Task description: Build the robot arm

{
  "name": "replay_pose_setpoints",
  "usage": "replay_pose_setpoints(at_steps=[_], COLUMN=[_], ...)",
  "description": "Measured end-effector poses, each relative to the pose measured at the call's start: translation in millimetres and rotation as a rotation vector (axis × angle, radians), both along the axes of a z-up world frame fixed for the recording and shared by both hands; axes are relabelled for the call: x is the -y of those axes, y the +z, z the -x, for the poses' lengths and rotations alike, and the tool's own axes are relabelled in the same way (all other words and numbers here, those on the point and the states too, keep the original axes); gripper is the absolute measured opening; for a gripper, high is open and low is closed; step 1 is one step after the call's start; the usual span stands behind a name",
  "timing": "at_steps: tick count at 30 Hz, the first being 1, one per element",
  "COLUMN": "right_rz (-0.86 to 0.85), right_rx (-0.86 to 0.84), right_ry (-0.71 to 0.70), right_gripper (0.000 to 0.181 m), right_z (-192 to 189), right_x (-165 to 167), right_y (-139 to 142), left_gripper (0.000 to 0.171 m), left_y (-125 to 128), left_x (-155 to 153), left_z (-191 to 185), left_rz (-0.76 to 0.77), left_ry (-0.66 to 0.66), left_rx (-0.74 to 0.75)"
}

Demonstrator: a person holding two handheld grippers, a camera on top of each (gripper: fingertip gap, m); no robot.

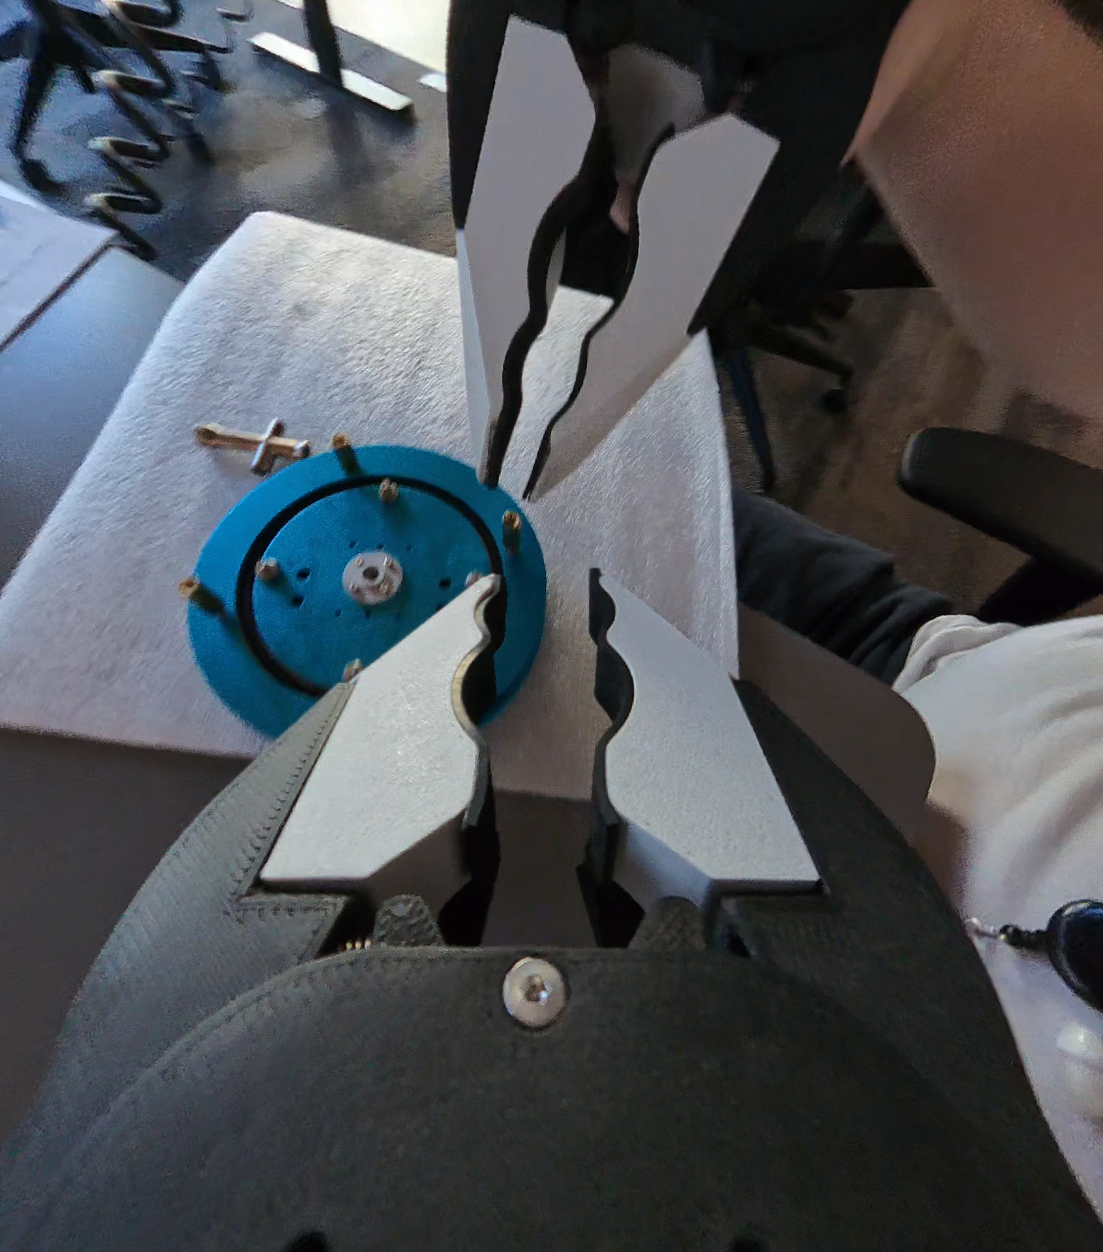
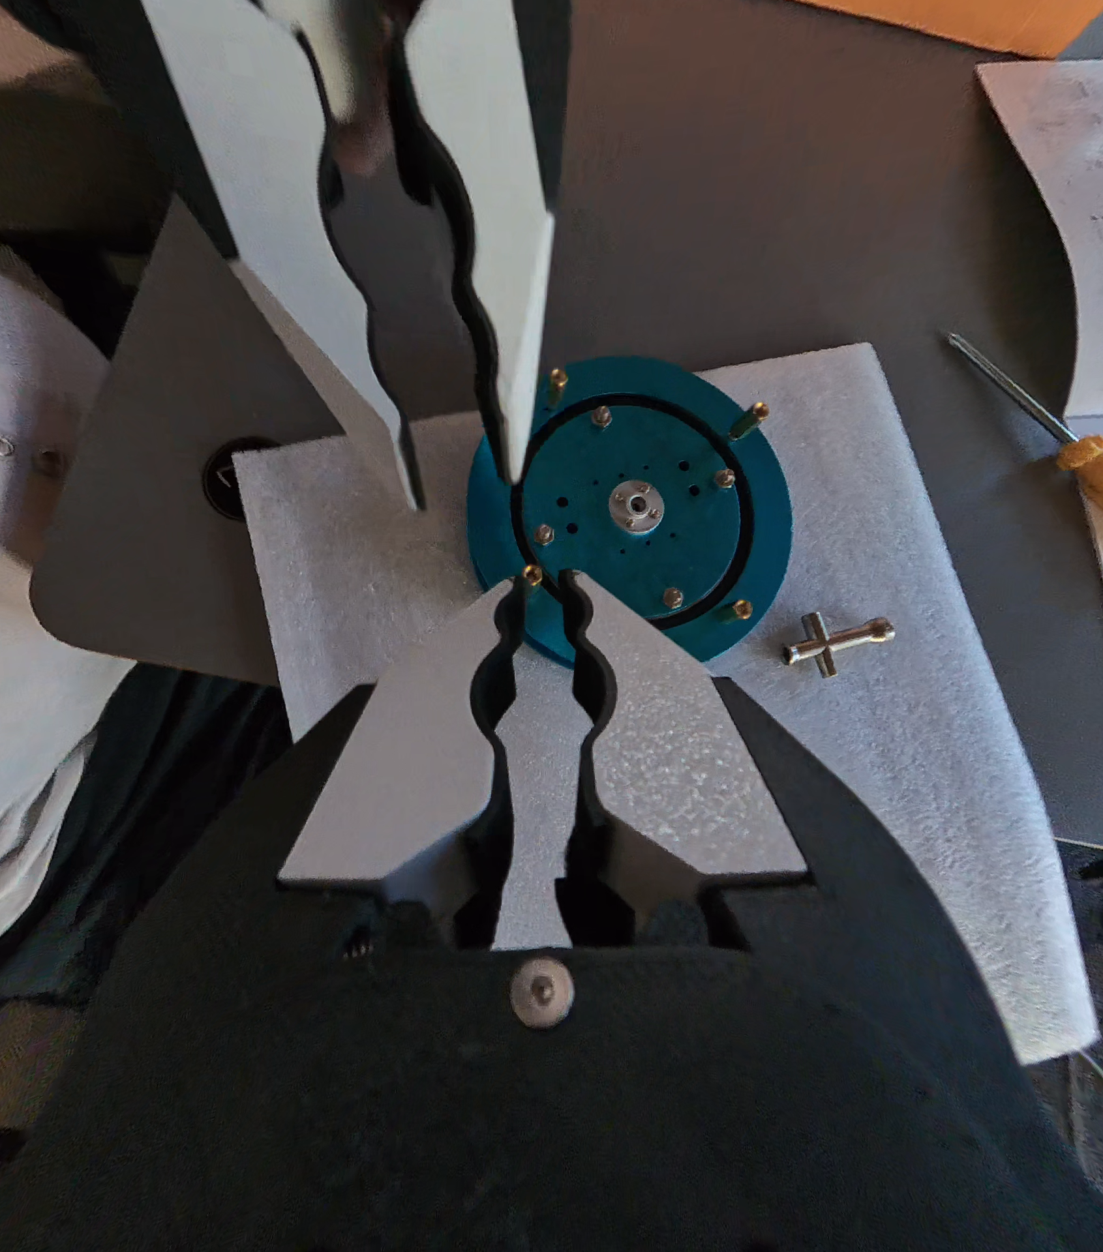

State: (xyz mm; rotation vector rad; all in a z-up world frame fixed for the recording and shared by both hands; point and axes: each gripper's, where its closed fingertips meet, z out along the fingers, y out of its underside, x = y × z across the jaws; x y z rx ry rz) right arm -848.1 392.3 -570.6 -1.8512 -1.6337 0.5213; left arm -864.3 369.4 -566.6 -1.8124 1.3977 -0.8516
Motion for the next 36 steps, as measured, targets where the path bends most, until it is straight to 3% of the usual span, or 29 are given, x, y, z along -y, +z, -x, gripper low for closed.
replay_pose_setpoints(at_steps=[7,16,22,29,36], right_rz=[0.021,-0.069,-0.053,0.062,0.032], right_rx=[0.213,0.432,0.473,0.440,0.518], right_ry=[0.138,0.249,0.297,0.173,0.101], right_gripper=[0.011,0.008,0.005,0.005,0.005], right_z=[6,2,6,9,-4], right_x=[4,0,7,8,2], right_y=[-13,-15,-18,-21,-22], left_gripper=[0.020,0.025,0.021,0.018,0.015], left_y=[-18,-26,-29,-31,-32], left_x=[5,0,-6,-8,-7], left_z=[12,-1,0,2,-5], left_rz=[-0.184,-0.260,-0.312,-0.310,-0.328], left_ry=[0.184,0.266,0.310,0.326,0.305], left_rx=[0.012,-0.016,-0.063,-0.075,-0.084])
